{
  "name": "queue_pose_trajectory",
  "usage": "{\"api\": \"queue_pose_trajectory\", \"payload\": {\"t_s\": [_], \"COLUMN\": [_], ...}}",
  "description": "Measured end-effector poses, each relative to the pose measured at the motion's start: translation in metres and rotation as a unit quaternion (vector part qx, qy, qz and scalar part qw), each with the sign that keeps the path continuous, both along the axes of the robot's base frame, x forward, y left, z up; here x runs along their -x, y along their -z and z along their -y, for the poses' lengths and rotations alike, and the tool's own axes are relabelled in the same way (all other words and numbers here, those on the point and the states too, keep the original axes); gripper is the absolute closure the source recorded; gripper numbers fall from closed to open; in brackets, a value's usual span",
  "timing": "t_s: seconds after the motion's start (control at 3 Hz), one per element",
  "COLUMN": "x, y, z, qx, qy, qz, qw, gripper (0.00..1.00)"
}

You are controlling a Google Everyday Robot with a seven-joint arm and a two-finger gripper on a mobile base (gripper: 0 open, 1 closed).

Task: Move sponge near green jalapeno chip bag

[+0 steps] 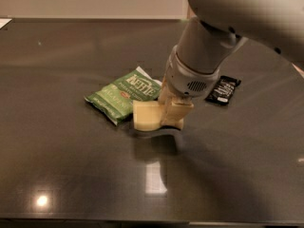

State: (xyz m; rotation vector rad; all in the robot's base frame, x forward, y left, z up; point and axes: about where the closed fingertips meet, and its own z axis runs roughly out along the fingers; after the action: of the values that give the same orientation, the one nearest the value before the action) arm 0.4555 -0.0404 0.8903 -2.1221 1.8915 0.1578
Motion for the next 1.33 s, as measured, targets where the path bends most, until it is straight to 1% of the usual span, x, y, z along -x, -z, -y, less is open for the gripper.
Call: {"api": "queue_pose_trajectory", "payload": {"t_s": [0.33, 0.67, 1.0, 1.33], "x": [-0.023, -0.037, -0.036, -0.036], "y": [0.005, 0.011, 0.011, 0.011], "z": [-0.002, -0.002, -0.002, -0.003], "qx": [0.001, 0.0, 0.0, 0.0], "qy": [0.014, 0.019, 0.018, 0.018], "qz": [0.004, 0.0, 0.001, 0.001], "qw": [0.9999, 0.9998, 0.9998, 0.9998], "gripper": [0.59, 0.37, 0.12, 0.0]}}
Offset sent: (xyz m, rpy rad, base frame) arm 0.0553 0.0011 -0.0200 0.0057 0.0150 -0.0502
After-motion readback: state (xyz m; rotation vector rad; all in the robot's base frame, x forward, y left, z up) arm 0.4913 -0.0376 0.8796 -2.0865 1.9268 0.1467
